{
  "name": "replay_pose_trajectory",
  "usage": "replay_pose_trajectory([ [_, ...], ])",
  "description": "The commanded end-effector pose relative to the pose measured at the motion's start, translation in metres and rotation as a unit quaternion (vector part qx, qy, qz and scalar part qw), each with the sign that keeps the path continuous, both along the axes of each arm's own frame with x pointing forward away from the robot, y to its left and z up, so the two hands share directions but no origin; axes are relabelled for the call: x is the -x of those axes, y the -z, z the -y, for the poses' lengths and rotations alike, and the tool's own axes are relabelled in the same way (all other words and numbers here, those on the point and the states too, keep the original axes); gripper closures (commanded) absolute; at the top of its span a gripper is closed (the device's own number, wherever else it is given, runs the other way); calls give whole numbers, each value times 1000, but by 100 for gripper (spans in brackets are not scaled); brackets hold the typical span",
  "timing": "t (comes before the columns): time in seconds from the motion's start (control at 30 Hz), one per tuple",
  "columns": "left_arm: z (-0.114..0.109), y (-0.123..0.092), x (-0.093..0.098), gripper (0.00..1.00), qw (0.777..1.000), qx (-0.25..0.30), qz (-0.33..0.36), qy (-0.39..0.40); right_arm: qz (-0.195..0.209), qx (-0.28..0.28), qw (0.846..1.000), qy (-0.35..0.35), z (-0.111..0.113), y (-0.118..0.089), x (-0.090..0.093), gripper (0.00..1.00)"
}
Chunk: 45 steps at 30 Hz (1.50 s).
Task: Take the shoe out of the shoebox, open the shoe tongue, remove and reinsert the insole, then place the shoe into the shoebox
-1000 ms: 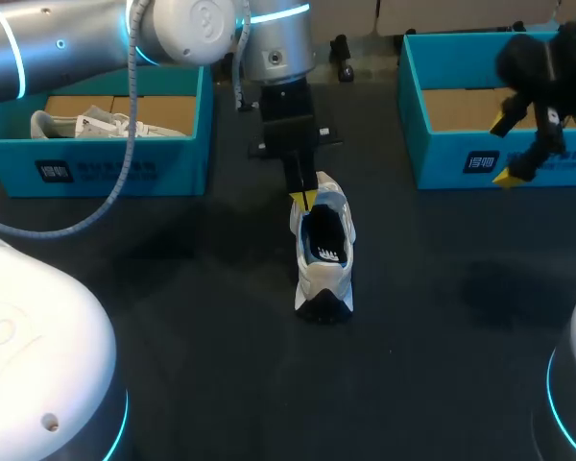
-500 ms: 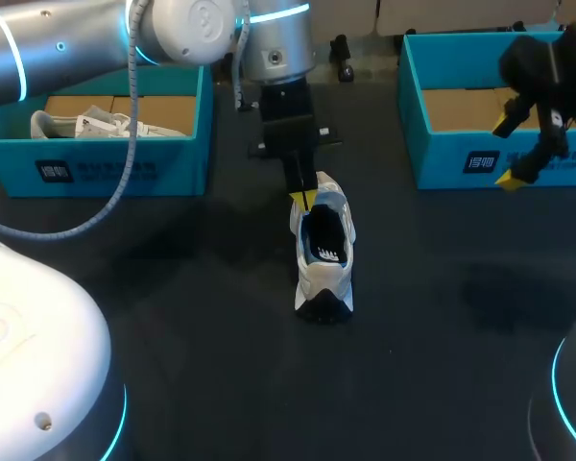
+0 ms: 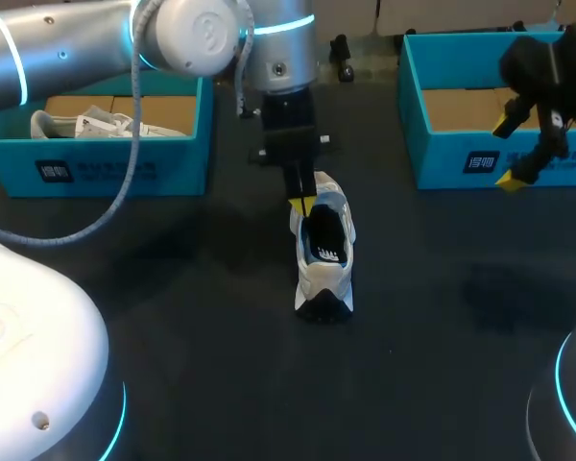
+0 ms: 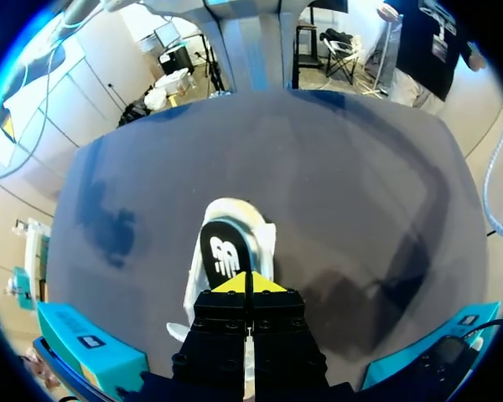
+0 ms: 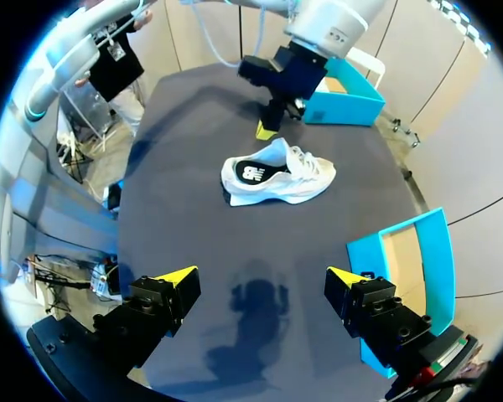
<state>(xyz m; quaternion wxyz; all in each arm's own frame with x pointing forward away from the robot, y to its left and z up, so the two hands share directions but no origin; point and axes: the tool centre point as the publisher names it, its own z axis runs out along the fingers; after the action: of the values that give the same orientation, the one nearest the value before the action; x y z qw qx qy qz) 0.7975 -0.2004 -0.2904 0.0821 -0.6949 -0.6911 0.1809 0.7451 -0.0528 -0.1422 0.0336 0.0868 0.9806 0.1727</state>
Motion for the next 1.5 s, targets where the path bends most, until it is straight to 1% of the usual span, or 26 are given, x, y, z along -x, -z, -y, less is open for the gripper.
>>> replay_pose_trajectory([
  [0.03, 13, 13, 9, 100, 999, -8, 24, -25, -1, 1, 1000, 0, -1, 1, -1, 0],
  [0.2, 23, 25, 12, 100, 998, -3, 33, -60, -1, 1, 1000, 0, -1, 1, -1, 0],
  [0.3, 25, 33, 14, 100, 998, -9, 35, -60, -1, 1, 1000, 0, -1, 1, -1, 0],
  [0.57, 22, 48, 14, 100, 997, -21, 49, -50, -1, 1, 1000, 0, -1, 1, -1, 0],
  [0.73, 23, 62, 15, 100, 997, -25, 53, -47, -1, 1, 1000, 0, -1, 1, -1, 0],
  [0.9, 24, 77, 18, 100, 997, -34, 56, -49, -1, 1, 1000, 0, -1, 1, -1, 0],
  [1.1, 21, 89, 17, 100, 995, -40, 65, -60, -1, 1, 1000, 0, -1, 1, -1, 0],
  [1.17, 21, 87, 17, 100, 995, -40, 62, -61, -1, 1, 1000, 0, -1, 1, -1, 0],
  [1.27, 21, 76, 16, 100, 995, -31, 71, -59, -1, 1, 1000, 0, -1, 1, -1, 0],
  [1.4, 28, 63, 20, 100, 996, -16, 68, -56, -1, 1, 1000, 0, -1, 1, -1, 0],
  [1.5, 34, 63, 25, 100, 996, -14, 66, -52, -1, 1, 1000, 0, -1, 1, -1, 0],
])
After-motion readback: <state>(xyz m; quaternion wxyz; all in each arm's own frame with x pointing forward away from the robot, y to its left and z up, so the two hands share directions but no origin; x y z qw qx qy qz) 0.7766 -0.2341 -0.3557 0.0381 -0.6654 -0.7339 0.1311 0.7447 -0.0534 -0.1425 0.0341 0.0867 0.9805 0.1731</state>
